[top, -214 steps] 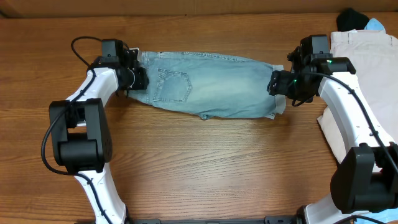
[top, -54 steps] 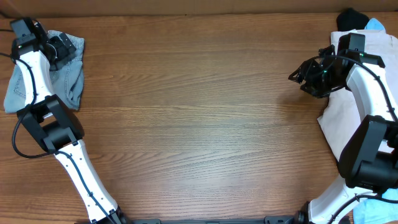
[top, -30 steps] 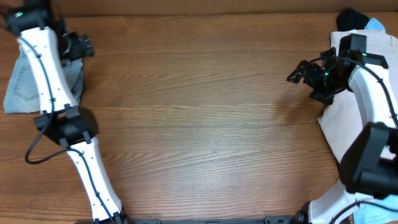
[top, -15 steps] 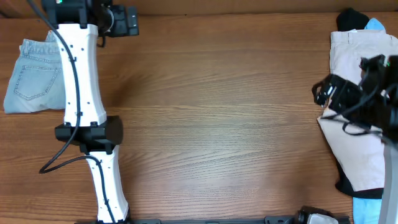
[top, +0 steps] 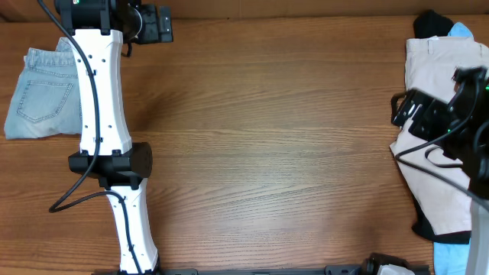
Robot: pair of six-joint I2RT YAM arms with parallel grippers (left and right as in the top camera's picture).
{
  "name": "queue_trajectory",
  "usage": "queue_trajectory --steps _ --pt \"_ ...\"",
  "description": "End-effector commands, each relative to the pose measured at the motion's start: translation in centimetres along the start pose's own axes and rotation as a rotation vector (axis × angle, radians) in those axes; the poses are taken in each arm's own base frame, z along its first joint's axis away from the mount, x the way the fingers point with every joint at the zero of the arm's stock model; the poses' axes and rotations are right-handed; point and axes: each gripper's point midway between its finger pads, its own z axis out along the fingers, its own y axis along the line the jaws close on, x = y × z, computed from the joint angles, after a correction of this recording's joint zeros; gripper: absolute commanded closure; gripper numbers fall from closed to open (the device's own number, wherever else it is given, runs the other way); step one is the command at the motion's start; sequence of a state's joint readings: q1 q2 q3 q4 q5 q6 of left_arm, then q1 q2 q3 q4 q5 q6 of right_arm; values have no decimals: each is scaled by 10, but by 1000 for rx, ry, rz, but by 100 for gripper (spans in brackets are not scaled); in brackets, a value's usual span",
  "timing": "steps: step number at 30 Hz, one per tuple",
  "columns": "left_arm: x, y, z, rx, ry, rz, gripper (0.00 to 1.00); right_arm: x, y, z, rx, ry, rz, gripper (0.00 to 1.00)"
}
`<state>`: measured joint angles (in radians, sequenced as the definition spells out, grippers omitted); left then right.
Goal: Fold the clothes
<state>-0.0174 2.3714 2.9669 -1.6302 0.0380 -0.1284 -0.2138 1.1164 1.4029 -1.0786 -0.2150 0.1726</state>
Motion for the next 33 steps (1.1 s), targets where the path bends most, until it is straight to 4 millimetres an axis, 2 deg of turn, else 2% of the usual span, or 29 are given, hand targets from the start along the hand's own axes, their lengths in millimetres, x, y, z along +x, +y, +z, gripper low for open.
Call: queue_trajectory --steps 1,4,6,9,12,16,19,22,25,33 --pt "-6 3 -18 -8 -44 -11 0 25 -1 10 -22 -125 -131 0" --pt "-6 3 -18 -8 -44 -11 0 61 -6 21 -73 -249 -170 0" --pt "-6 3 -18 -8 -44 -11 0 97 -15 29 -99 -311 -189 0" --pt "-6 3 -18 -8 -44 -11 0 130 -25 39 -124 -385 -207 0" --pt "-6 3 -18 -8 -44 -11 0 152 -32 53 -146 -439 -219 0" --pt "-6 3 -18 -8 -44 -11 0 162 -36 65 -167 -510 -234 0" --pt "-6 3 -18 -8 -44 -11 0 155 -41 62 -133 -557 -227 0" --pt "-6 3 -18 -8 -45 -11 0 155 -39 61 -143 -561 -230 0" --pt "-6 3 -18 -8 -44 -11 0 148 -36 52 -156 -613 -237 0" --pt "-6 3 -18 -8 -45 -11 0 148 -36 52 -158 -622 -239 0"
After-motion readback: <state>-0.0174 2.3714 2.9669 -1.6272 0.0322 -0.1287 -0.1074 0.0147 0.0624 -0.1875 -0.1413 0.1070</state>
